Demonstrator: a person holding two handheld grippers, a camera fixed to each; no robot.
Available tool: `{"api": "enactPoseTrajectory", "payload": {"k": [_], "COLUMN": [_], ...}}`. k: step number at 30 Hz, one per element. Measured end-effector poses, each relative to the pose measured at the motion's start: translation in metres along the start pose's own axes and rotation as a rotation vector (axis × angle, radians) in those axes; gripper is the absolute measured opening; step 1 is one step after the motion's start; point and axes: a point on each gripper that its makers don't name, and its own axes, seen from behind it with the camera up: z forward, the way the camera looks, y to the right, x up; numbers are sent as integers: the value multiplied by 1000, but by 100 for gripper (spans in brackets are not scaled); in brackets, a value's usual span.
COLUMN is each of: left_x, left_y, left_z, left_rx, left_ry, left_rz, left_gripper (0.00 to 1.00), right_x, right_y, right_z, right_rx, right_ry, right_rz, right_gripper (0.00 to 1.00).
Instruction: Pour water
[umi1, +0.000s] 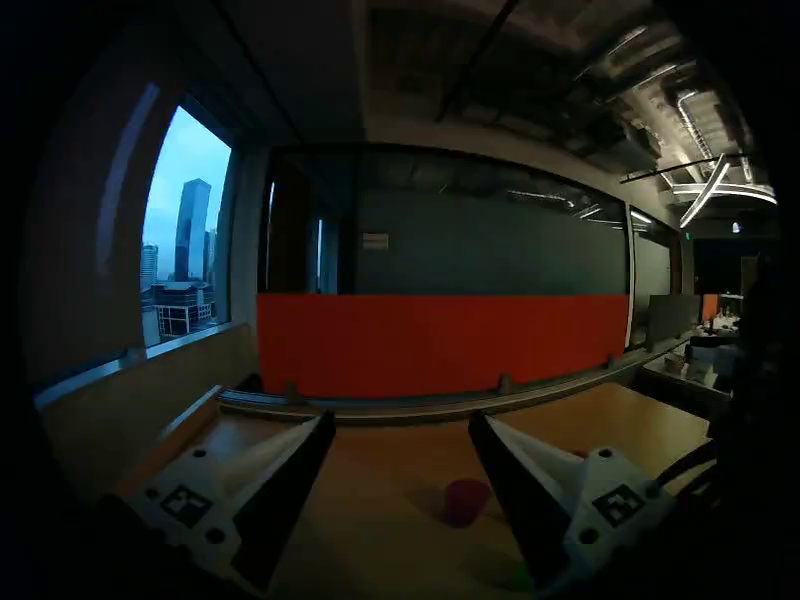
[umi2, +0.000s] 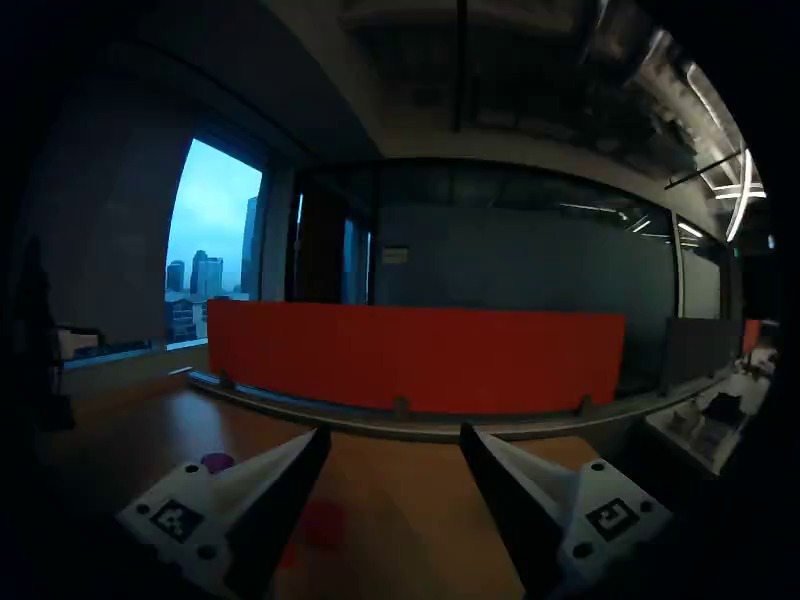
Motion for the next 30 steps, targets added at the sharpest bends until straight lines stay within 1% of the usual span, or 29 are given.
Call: {"api": "enactPoseTrajectory", "payload": {"k": [3,9,13,18,21,24,27,30], "left_x": [2,0,0,2,2,-1,-3,-5], "left_y": [2,12,20,32,42,53,62,67], "left_z": [0,1,1,-1,-3,-6,-9,-10], "left_rx": [-13,-64,-110,-182,-236,-287,-326,-350], "left_ry": [-5,-21,-19,-10,-5,-15,-26,-36], "left_rz": [-12,-35,-29,-12,4,19,27,27], "left_gripper": [99,99,99,99,99,99,99,99], "right_x": [2,1,0,-1,-2,-2,-3,-6], "right_y": [0,-1,-4,-11,-20,-30,-38,-43], "right_z": [-1,-2,-1,-1,-3,-6,-8,-9], "right_rx": [0,18,44,98,148,205,251,281], "right_ry": [-1,-9,-12,-19,-22,-24,-31,-46], "right_rz": [9,29,26,21,19,12,0,-12], "right_gripper": [100,100,100,100,100,100,100,100]}}
